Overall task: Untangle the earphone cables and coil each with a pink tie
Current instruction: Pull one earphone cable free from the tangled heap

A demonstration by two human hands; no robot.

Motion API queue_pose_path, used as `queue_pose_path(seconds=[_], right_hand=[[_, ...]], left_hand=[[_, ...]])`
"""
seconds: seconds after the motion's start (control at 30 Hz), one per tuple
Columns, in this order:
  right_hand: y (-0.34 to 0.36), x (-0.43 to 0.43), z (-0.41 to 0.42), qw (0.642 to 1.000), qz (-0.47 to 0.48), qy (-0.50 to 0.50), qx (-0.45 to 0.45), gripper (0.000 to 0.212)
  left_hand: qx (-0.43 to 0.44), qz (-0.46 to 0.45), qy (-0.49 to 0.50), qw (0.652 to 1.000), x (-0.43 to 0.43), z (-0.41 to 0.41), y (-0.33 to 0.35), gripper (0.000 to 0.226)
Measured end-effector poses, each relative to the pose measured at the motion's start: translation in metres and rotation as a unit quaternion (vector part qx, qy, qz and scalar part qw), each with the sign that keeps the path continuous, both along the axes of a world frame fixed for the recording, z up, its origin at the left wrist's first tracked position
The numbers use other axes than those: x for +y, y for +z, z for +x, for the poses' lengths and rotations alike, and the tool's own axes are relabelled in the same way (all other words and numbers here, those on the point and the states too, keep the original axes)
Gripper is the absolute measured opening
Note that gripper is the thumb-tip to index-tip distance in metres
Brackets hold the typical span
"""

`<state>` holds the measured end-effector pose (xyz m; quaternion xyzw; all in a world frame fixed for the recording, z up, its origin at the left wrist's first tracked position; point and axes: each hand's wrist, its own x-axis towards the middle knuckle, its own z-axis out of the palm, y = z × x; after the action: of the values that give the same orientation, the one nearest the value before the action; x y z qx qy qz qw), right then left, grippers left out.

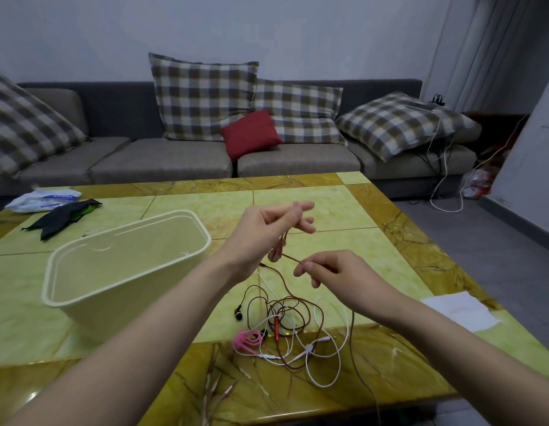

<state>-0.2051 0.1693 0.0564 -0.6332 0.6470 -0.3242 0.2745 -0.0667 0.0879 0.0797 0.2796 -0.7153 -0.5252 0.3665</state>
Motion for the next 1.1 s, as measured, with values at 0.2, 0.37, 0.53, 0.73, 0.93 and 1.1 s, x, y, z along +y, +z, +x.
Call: queue_pose_path(seconds=[0.2, 0.37, 0.53, 0.73, 0.93, 1.1], right_hand=[[0.02, 0.004, -0.013, 1.0, -0.009, 0.003, 0.001, 0.021], [0.032, -0.001, -0.029, 0.997, -0.067, -0.029, 0.004, 0.02], [0.027, -0.007, -0.032, 0.992, -0.105, -0.059, -0.038, 0.018], [0.001, -0.007, -0.022, 0.99, -0.059, -0.069, -0.108, 0.02], [-0.013, -0.003, -0.011, 0.993, -0.031, -0.046, -0.104, 0.021], [-0.01, -0.003, -0.01, 0.998, -0.023, -0.042, -0.046, 0.022]], left_hand=[[-0.189, -0.019, -0.082, 0.978, -0.004, 0.012, -0.019, 0.024], [-0.1, 0.193, -0.16, 0.963, 0.004, 0.016, -0.021, 0.037], [0.117, 0.349, -0.252, 0.895, 0.008, 0.015, -0.018, 0.031], [0.262, 0.333, -0.346, 0.837, 0.006, 0.01, -0.018, 0.037], [0.325, 0.345, -0.117, 0.873, 0.006, 0.0, 0.002, 0.036], [0.206, 0.235, -0.033, 0.949, -0.005, 0.002, 0.004, 0.029]])
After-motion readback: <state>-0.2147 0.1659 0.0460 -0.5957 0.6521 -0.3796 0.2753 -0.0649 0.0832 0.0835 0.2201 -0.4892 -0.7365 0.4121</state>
